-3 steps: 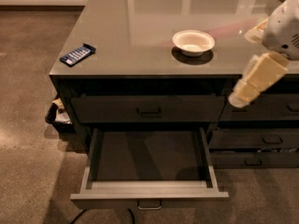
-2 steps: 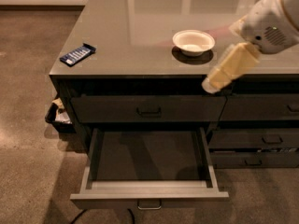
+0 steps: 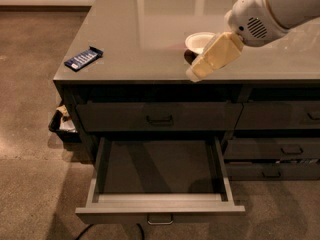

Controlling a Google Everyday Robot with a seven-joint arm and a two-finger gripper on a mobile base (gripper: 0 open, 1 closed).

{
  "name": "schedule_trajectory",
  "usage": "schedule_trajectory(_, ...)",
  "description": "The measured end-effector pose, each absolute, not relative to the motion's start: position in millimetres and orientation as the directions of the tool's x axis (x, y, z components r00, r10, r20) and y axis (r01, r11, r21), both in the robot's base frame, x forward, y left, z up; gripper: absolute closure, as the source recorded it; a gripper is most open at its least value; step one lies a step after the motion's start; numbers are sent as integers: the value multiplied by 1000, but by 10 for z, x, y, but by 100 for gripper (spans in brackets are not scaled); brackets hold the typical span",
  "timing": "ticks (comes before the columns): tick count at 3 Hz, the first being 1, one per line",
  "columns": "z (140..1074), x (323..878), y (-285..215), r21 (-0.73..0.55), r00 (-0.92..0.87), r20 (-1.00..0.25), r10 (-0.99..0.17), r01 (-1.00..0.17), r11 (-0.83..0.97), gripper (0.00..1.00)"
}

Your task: Place rxbar blueberry into middle drawer

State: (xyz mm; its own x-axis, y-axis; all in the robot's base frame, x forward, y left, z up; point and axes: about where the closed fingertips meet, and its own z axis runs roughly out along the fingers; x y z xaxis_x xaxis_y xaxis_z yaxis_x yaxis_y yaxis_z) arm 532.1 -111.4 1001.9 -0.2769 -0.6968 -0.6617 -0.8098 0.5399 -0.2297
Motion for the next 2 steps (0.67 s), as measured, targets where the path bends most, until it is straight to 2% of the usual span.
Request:
schedule_trajectory(1, 10042, 5381, -1057, -236, -263, -691, -673, -798, 555, 0)
schedule_trajectory(2, 9987, 5683, -701, -217, -235, -744, -626, -801, 559, 0)
